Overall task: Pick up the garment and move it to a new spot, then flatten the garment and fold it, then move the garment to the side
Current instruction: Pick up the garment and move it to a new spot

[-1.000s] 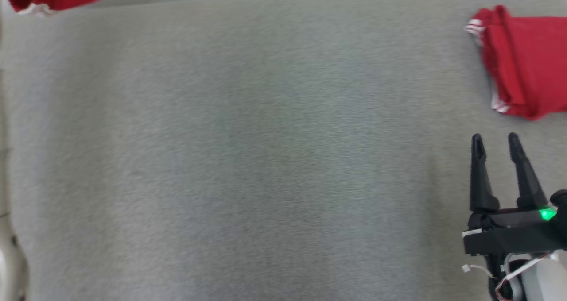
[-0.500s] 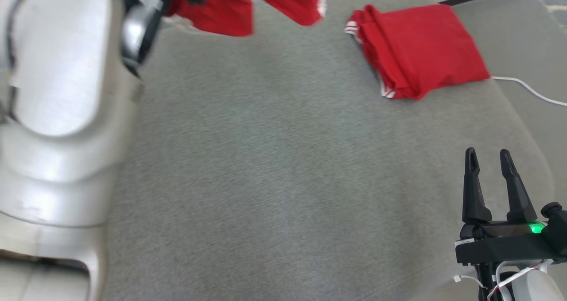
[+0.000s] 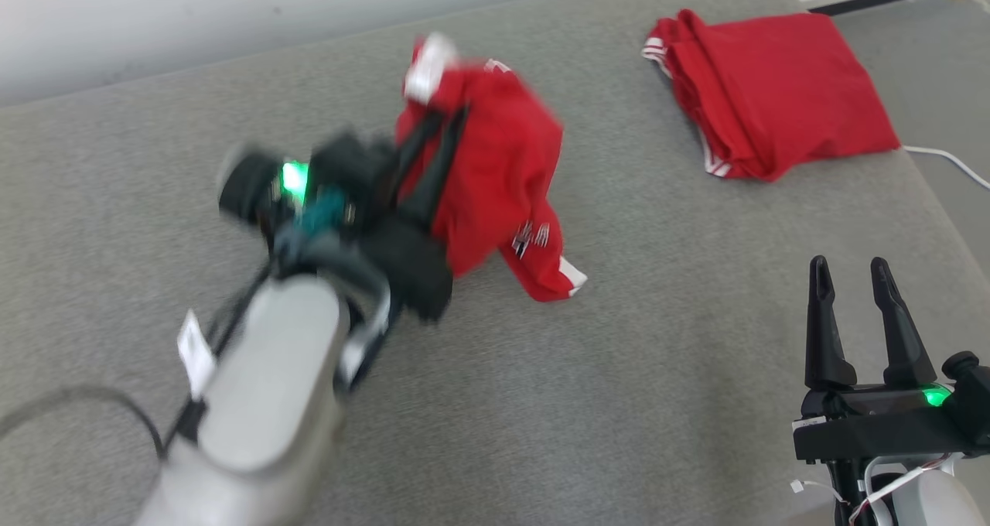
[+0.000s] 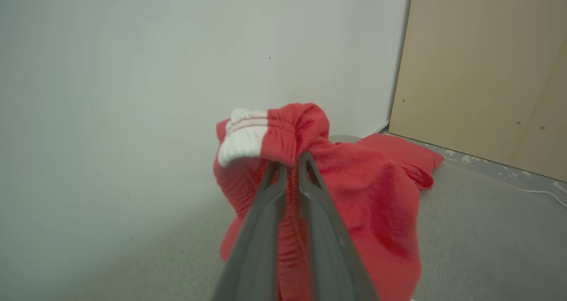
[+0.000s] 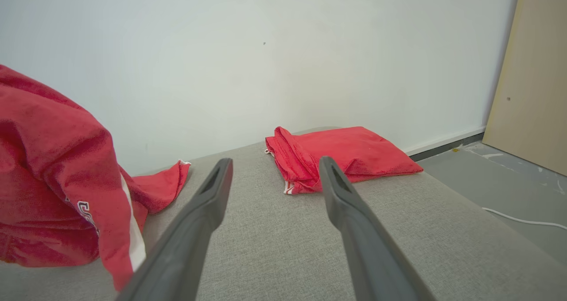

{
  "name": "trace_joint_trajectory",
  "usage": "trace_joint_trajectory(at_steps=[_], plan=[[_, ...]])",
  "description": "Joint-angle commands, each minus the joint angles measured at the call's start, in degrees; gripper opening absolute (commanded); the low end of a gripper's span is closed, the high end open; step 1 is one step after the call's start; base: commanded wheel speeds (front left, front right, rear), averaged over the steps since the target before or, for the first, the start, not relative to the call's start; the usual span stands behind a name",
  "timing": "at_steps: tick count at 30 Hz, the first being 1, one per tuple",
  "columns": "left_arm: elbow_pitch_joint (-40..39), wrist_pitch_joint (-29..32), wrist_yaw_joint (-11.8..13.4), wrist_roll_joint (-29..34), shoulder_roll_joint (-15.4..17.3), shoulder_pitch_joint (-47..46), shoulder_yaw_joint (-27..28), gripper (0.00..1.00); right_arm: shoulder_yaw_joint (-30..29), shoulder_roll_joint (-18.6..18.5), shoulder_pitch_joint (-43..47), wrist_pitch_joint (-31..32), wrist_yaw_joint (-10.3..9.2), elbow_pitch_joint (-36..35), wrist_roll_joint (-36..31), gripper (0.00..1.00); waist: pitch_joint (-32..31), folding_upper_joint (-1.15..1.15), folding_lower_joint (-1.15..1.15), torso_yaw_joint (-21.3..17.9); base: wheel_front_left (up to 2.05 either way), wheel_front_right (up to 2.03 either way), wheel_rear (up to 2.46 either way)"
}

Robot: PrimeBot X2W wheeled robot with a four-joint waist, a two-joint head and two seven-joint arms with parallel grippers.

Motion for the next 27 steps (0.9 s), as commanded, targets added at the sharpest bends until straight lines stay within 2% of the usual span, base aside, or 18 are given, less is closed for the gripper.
trace_joint_trajectory(at_steps=[1, 6, 12, 13, 15, 21, 27], plan=[[-1.0, -1.3, 1.1, -1.1, 0.0, 4.7, 0.4, 0.00, 0.2, -0.3, -0.1, -0.1, -0.16, -0.3, -0.5, 1.00, -0.8, 0.00, 0.00, 2.5, 0.00, 0.00, 0.00], [-2.8, -4.5, 4.1, -2.2, 1.7, 16.3, 1.0, 0.00, 0.4, -0.8, 0.9, -0.1, -0.16, -0.2, -0.6, 1.00, -1.6, 0.00, 0.00, 4.9, 0.00, 0.00, 0.00], [-3.6, -7.2, 6.3, -4.5, 3.2, 27.3, 2.5, 0.00, 0.5, -1.2, 1.5, -0.1, -0.16, 0.0, -0.4, 1.00, -2.0, 0.00, 0.00, 6.7, 0.00, 0.00, 0.00], [-3.6, -7.6, 6.5, -4.6, 3.3, 28.4, 2.6, 0.29, 0.5, -1.3, 1.6, -0.1, -0.16, 0.0, -0.5, 1.00, -2.1, 0.00, 0.00, 7.1, 0.00, 0.00, 0.00], [-3.9, -8.4, 7.0, -5.0, 3.4, 30.2, 3.0, 1.00, 0.6, -1.6, 1.9, -0.1, -0.16, 0.0, -0.6, 1.00, -2.5, 0.00, 0.00, 7.8, 0.00, 0.00, 0.00], [-6.2, -10.0, 7.6, -6.9, 2.4, 33.3, 4.4, 1.00, 0.4, -2.0, 2.8, -0.1, -0.16, 0.2, -0.8, 1.00, -4.1, 0.00, 0.00, 9.8, 0.00, 0.00, 0.00], [-10.3, -10.9, 9.1, -7.4, 3.6, 36.0, 8.1, 1.00, 0.9, -2.4, 3.7, -0.1, -0.16, 0.3, -1.1, 1.00, -6.4, 0.00, 0.00, 11.9, 0.00, 0.00, 0.00]])
